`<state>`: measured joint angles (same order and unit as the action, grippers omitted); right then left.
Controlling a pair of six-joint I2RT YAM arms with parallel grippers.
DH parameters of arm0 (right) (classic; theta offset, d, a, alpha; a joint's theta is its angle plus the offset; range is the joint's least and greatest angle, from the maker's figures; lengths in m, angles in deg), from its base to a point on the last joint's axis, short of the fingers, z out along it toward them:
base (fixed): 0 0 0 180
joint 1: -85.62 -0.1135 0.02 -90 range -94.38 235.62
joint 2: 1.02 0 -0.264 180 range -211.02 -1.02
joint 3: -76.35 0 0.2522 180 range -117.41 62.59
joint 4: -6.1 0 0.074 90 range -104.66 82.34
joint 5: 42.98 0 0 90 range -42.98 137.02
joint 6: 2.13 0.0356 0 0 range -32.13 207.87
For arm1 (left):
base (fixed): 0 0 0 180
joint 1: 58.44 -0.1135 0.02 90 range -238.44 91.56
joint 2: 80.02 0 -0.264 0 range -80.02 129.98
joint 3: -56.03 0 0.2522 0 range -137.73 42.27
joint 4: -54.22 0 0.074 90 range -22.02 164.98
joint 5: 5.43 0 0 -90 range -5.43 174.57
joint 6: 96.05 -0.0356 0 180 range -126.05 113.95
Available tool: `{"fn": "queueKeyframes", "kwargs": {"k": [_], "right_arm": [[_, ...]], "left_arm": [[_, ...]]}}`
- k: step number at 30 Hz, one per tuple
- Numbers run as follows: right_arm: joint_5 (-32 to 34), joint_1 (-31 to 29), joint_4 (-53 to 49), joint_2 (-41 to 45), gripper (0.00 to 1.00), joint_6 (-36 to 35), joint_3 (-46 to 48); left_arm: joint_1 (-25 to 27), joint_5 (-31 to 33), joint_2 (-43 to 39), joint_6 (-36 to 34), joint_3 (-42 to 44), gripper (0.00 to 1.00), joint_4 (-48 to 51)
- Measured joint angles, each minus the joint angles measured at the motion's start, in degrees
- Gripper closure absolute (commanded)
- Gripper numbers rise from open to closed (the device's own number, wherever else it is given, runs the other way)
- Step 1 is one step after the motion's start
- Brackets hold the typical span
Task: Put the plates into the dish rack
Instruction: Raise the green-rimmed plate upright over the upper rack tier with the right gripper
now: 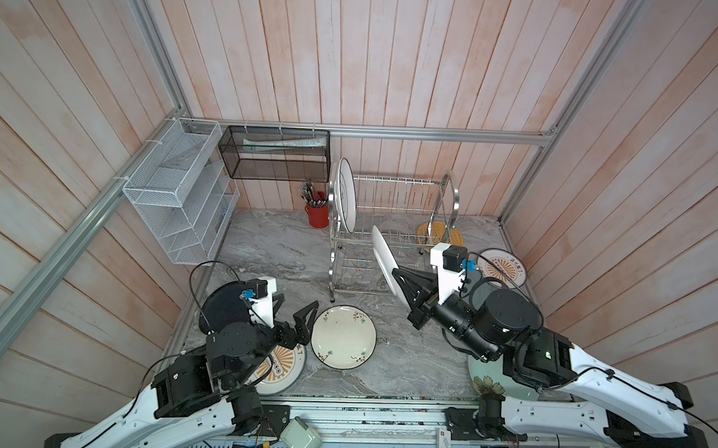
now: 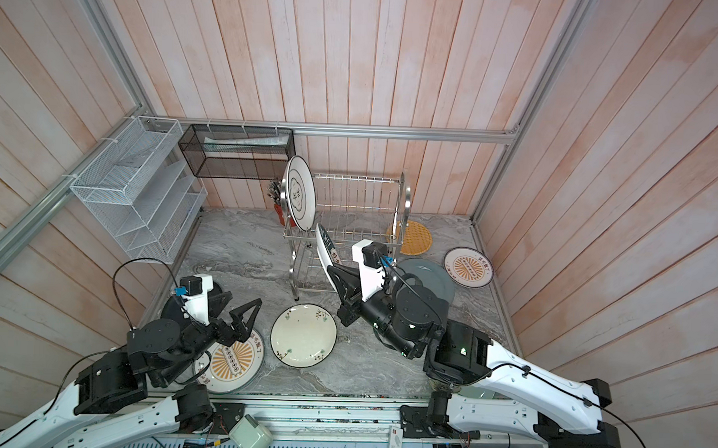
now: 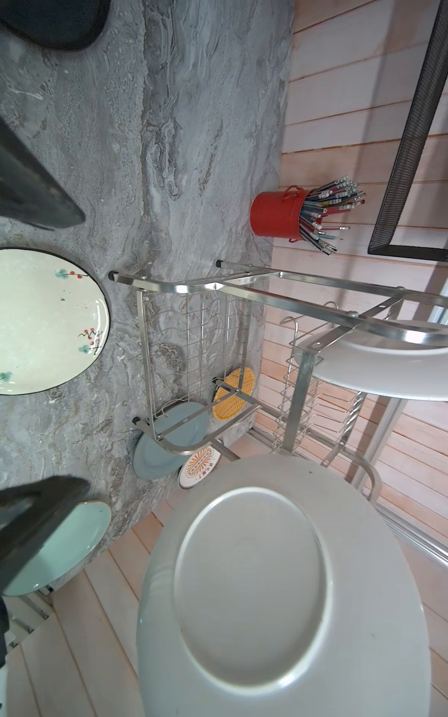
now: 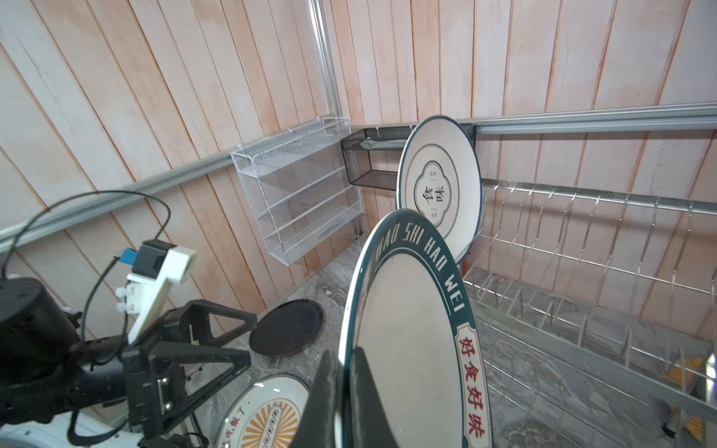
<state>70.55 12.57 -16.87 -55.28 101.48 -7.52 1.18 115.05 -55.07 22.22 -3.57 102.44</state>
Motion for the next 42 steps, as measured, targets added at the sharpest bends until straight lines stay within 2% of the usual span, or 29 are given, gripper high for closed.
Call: {"fn": "queueKeyframes", "kwargs": {"k": [8, 19, 29, 42], "right_arm": [[-5.5, 4.5, 3.4, -5.5, 1.00, 0.4, -9.6], [-12.0, 20.4, 9.0, -19.1, 1.00, 6.5, -20.3], [-15.8, 25.9, 14.4, -30.8, 1.00, 13.2, -26.5], [-16.5, 27.7, 20.0, -38.9, 1.00, 18.4, -27.4]], "left_arm": [[0.0, 0.0, -5.9, 0.0, 0.0, 0.00, 2.2], [0.0, 1.8, -20.5, 0.5, 4.5, 0.00, 3.7], [0.0, 2.6, -16.8, 0.9, 4.6, 0.00, 5.5], [0.0, 2.4, -15.6, 0.9, 4.6, 0.00, 6.3]]}}
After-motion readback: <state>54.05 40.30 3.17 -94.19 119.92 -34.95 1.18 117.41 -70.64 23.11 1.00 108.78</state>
